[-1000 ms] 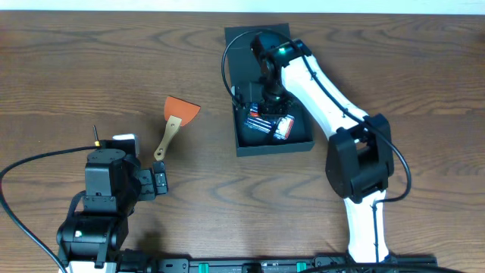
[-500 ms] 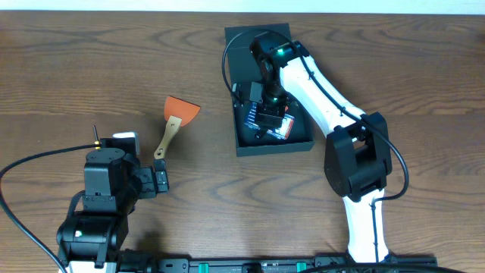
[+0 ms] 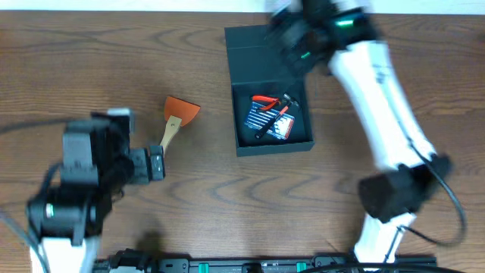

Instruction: Pack container

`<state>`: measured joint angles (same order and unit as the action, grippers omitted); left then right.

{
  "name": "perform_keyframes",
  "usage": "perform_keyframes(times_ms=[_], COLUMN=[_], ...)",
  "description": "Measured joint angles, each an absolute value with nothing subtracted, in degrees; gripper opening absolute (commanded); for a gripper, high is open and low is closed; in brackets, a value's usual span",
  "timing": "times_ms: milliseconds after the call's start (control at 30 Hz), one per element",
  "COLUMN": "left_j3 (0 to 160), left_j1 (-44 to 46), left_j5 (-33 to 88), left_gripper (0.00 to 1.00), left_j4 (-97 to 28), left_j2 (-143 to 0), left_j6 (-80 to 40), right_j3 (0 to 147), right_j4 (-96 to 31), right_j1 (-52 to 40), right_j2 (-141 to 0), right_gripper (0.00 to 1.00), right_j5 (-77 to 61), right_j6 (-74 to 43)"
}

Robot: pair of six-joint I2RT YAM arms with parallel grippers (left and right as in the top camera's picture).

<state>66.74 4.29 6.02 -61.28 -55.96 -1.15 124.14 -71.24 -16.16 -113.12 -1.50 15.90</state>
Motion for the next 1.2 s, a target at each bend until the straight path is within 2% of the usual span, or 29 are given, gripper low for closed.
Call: perform_keyframes(times_ms=[200, 500, 800, 1200], left_j3=[77.8, 78.7, 78.2, 78.1], left_j1=[4.3, 4.3, 4.3, 4.3], left_j5=[6.0, 5.3, 4.2, 4.1], left_gripper=[0.98, 0.99, 0.98, 0.99], left_j4=[-62.5, -60.0, -56.7, -50.2], left_j2=[-75.1, -98.3, -107.8, -110.7], left_j6=[8.9, 19.0, 22.3, 22.6], right_j3=[125.3, 124.4, 120.4, 103.5], right_j4=[-78.1, -84.8, -82.0, -71.4], right_j1=[-2.0, 8.8, 15.0, 15.6], right_j2=[-105.6, -105.9, -105.9, -106.0], right_gripper=[0.99, 0.99, 0.99, 0.99], right_j5=[-0.4, -0.3, -0.2, -0.3], right_j6=[1.4, -6.5, -8.2, -8.6])
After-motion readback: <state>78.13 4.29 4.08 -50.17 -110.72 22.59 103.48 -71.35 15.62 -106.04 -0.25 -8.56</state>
